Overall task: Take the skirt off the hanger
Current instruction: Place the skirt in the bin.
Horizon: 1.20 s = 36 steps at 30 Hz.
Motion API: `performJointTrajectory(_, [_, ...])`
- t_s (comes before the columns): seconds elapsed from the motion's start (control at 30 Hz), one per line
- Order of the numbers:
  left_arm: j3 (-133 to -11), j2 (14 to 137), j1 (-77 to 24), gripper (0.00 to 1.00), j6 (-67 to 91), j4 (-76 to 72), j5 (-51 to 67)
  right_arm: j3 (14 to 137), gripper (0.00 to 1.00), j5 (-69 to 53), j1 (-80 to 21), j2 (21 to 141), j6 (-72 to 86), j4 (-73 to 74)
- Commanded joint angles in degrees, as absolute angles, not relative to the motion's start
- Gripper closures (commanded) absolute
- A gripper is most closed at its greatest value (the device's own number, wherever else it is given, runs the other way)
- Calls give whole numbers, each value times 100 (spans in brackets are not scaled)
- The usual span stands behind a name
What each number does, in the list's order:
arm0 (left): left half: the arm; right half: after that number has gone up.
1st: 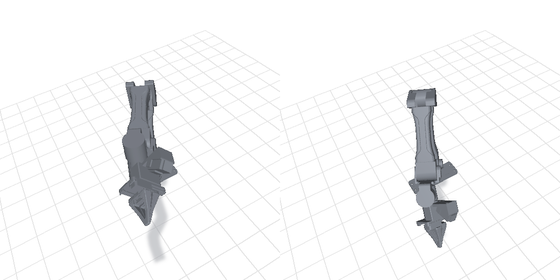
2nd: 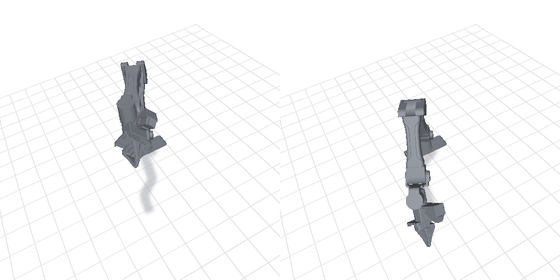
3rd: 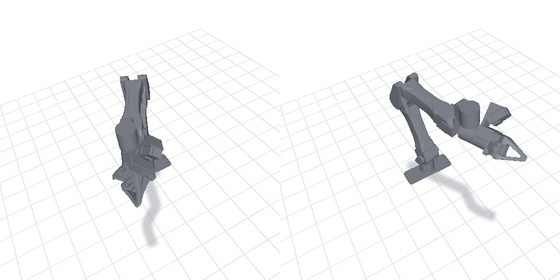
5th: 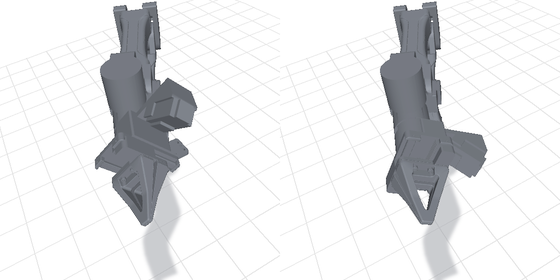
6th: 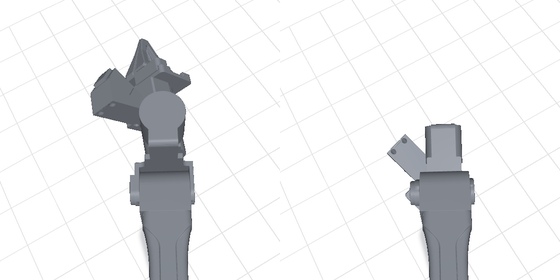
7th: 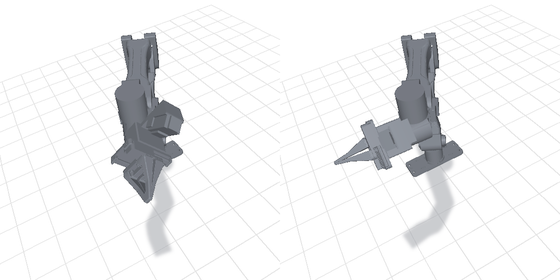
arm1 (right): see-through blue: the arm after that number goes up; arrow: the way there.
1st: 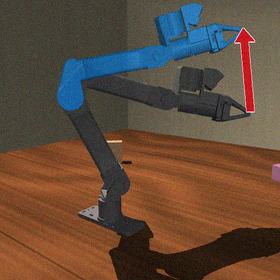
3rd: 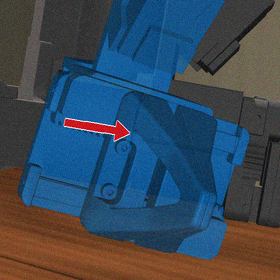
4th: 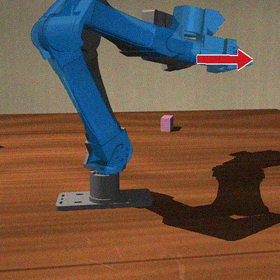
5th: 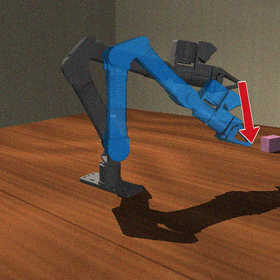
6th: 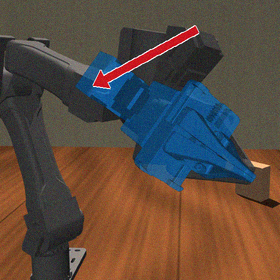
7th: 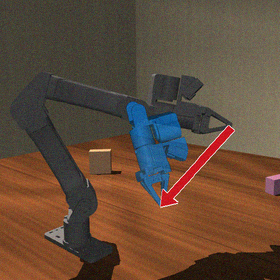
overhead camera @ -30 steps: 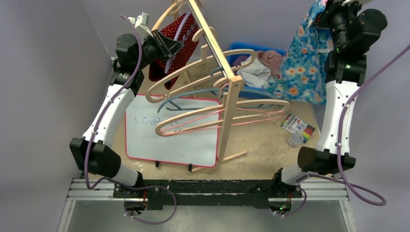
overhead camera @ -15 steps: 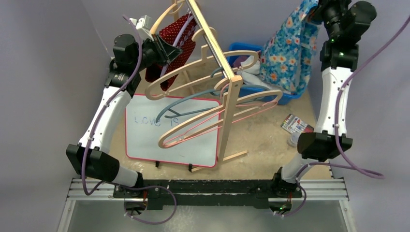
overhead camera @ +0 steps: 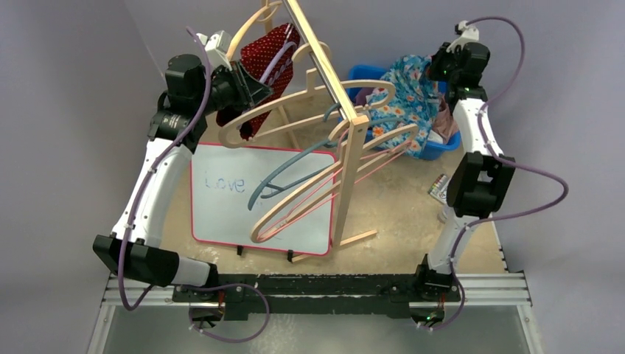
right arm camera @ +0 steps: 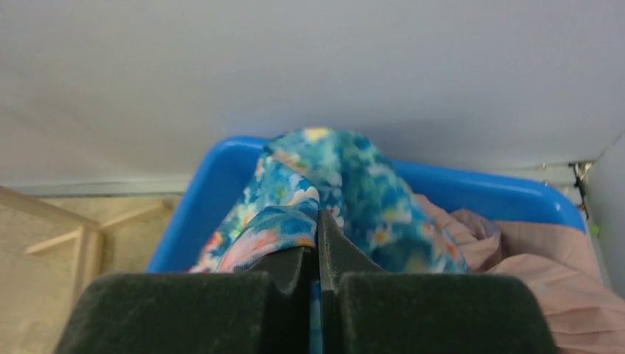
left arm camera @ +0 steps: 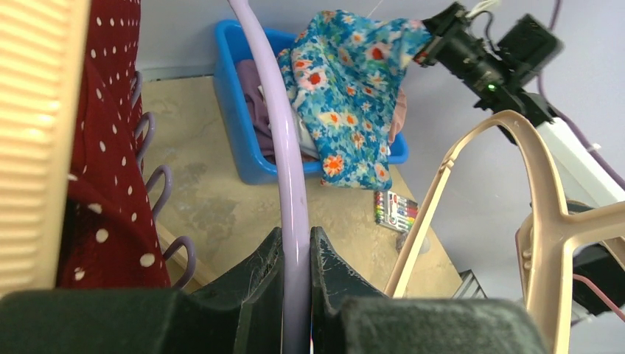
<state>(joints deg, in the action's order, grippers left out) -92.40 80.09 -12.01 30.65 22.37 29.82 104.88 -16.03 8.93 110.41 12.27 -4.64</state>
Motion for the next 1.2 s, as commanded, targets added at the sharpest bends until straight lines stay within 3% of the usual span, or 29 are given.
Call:
performJointTrajectory(0.0, [-9396,7708,-1151,100,3110,2111,3021,11001,100,-1245,838,11630,975,-196])
performJointTrajectory(0.07, [-9378,7680,-1151,100,3190,2084,3071,11629,100,-1208,815,12101,861,478])
performJointTrajectory(0.17, [-9354,7622,-1151,100,3199,2103,3037,12570,88,-981,771,12664,861,1830])
performJointTrajectory(0.3, [-9322,7680,-1151,100,3241,2185,3184,13967,39,-484,783,12955,778,3839])
performJointTrajectory(0.4, [-9282,7659,-1149,100,3186,2255,3187,13622,13,176,817,12157,653,4085])
performJointTrajectory(0.47, [-9296,7640,-1151,100,3113,2311,3151,12989,3,299,827,11513,551,3890])
performJointTrajectory(0.7, [-9256,7620,-1168,100,3000,2554,3016,11363,1,1069,467,10041,431,3470])
performJointTrajectory(0.83, [-9179,7542,-1168,100,2850,2736,2909,10021,1,195,153,9511,539,2664])
performJointTrajectory(0.93, [-9142,7488,-1169,100,2893,2704,2961,9430,2,-404,-55,9492,611,2196])
performJointTrajectory(1.17, [-9009,7285,-1169,100,2916,2722,3045,9171,10,-368,-202,10091,752,1695])
